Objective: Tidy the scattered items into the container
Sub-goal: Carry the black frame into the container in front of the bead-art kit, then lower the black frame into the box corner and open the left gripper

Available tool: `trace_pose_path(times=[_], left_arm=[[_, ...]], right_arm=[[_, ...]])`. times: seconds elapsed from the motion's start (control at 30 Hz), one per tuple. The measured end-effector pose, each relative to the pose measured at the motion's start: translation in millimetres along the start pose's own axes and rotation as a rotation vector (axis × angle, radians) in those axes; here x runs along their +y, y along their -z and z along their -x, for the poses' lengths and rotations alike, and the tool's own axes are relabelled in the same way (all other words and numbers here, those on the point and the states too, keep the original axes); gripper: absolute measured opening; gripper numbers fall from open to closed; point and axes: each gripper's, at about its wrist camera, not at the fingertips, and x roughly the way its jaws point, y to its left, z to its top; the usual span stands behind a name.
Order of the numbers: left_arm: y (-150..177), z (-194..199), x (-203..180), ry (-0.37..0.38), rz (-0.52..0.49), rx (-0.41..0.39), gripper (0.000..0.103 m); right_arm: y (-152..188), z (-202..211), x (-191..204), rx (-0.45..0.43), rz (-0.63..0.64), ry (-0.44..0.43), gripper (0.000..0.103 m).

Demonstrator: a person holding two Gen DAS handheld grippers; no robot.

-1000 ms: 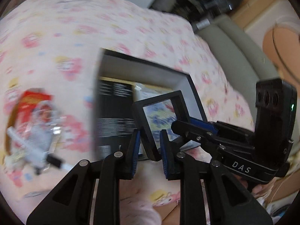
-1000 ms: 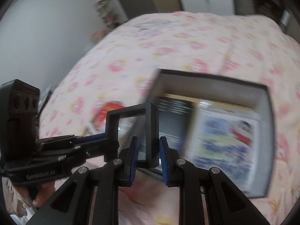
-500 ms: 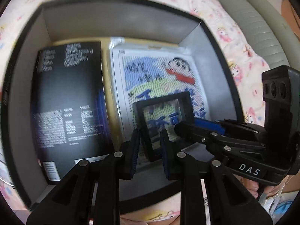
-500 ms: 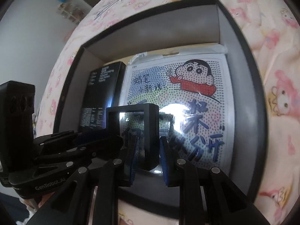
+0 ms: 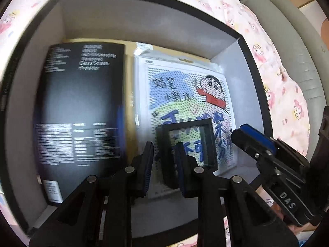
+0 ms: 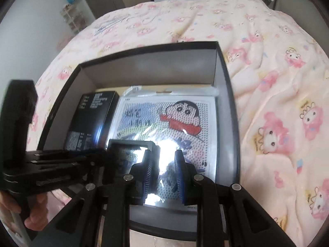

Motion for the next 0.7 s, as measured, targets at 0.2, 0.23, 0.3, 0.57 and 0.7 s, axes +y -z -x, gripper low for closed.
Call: trace_pose_path(times=[0.2,0.23,0.3,0.57,0.7], left_arm=[[18,-1,-18,0.157,-0.027,0.014,0.02],[21,5,-16,0.139,-0.025,-0.013,0.02],[26,19,-6,0.086,-0.012,-0.066,0.02],[27,47,19,0.076,-0.004,-0.11,0.02],[12,31,8,0.099,0.003,-0.09,0.02]], right_arm=[[-4,4,-4,-0.015,-0.017,-0.01,0.019],[-4,4,-4,-0.016,-0.016,-0.014,0.019],[-4,4,-1,-0.008,0.004,-0.037,0.019],[-2,-33,27,0.14,0.102,-0.094,0.019],[0,-32,15,0.146,0.07,-0.007,0.019]])
